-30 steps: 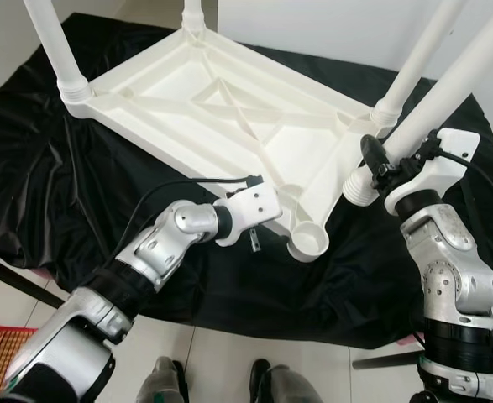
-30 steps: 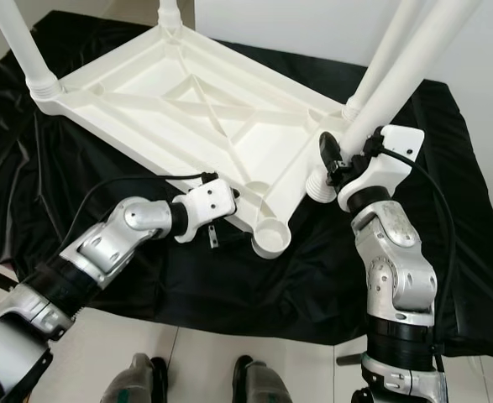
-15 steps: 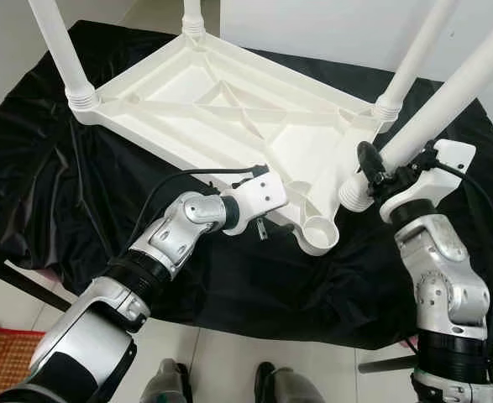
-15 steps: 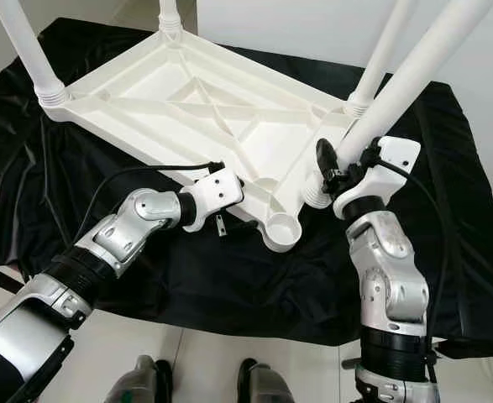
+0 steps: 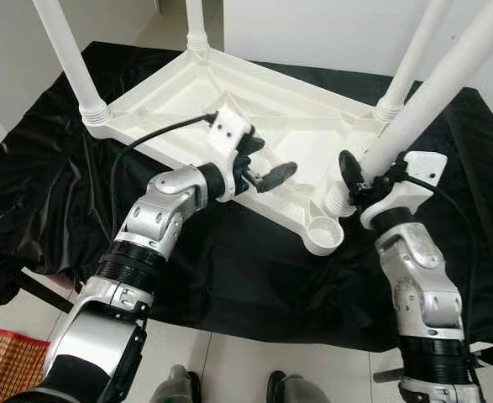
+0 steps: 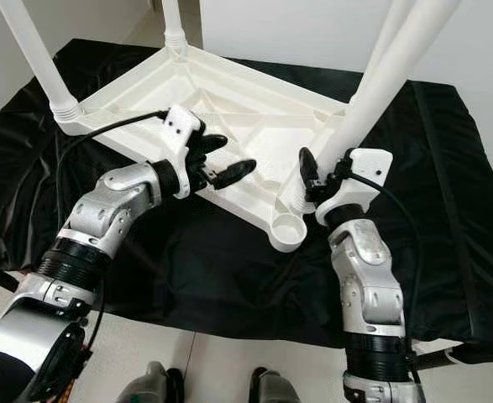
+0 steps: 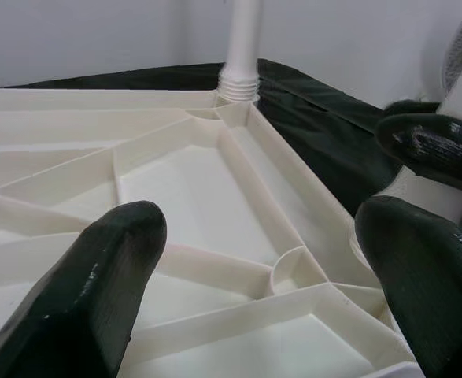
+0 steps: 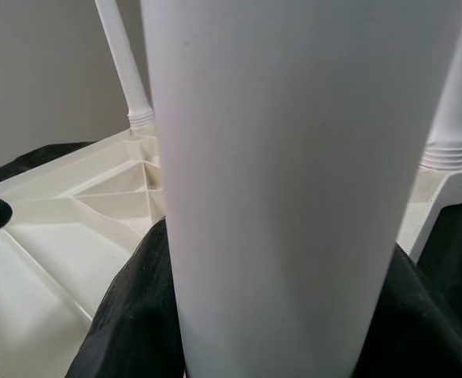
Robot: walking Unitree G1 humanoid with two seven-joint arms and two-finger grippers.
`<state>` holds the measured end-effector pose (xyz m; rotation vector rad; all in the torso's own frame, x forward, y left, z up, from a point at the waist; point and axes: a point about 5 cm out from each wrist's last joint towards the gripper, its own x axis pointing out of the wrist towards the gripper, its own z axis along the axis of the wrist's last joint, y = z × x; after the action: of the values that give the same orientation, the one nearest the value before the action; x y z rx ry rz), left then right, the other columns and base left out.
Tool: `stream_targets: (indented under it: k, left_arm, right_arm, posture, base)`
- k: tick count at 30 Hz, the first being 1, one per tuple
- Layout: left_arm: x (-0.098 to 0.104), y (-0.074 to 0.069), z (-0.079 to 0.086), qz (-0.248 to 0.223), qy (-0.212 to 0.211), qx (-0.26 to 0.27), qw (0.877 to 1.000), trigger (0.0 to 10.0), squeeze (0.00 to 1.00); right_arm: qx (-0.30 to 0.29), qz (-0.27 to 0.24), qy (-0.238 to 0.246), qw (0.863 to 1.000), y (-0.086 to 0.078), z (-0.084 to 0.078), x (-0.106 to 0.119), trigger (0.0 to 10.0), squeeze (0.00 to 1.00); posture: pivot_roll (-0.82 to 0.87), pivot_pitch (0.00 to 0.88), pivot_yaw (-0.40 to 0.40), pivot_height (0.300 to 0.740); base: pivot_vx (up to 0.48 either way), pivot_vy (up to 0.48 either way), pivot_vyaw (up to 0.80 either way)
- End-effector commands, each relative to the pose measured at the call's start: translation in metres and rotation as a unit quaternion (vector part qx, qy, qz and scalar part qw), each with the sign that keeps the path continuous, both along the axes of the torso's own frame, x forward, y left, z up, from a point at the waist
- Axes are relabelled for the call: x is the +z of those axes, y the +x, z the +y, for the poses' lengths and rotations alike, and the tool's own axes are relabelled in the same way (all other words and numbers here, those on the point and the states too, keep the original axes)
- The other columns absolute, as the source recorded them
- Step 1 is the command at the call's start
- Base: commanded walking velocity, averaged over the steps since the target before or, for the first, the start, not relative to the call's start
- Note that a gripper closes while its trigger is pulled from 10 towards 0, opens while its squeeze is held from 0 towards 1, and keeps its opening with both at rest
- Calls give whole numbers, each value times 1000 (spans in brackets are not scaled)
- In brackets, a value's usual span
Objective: Building children table
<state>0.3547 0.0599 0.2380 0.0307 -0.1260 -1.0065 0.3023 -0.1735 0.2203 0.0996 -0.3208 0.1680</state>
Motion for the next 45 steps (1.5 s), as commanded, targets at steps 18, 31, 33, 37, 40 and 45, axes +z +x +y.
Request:
stream_targets:
  k: [18, 31, 33, 37, 40, 45]
  left_arm:
    - [-15, 20, 26, 76, -78, 219, 970, 10000, 0]
    - [-15, 13, 31, 57, -97, 238, 965, 10000, 0]
    - [-15, 11, 34, 39, -91, 240, 966, 10000, 0]
    - [-21, 0, 30, 14, -73, 208, 975, 10000, 0]
    - [-23, -3, 29, 9, -67, 202, 977, 10000, 0]
    - [-38, -25, 15, 8, -35, 140, 990, 10000, 0]
  right_arm:
    - [-73, -18, -13, 997, 8, -5, -9, 10000, 0]
    - [-82, -15, -13, 996, 9, -2, -19, 10000, 0]
    - [-80, -14, -13, 997, 9, -1, -19, 10000, 0]
    - [-65, -10, -37, 997, 5, 6, -25, 10000, 0]
    - [-61, -9, -43, 997, 4, 7, -26, 10000, 0]
    - [-52, -8, -52, 997, -4, 14, -27, 10000, 0]
  posture:
    - [-66, 27, 63, 740]
    - [-36, 0, 56, 740]
    - [-33, 0, 50, 740]
    - [-22, 0, 30, 740]
    - [-22, 0, 30, 740]
    - [-21, 19, 23, 740]
  base:
    - [0, 0, 0]
    - [0, 0, 0]
    - [0, 0, 0]
    - [0, 0, 0]
    - [0, 0, 0]
    - [0, 0, 0]
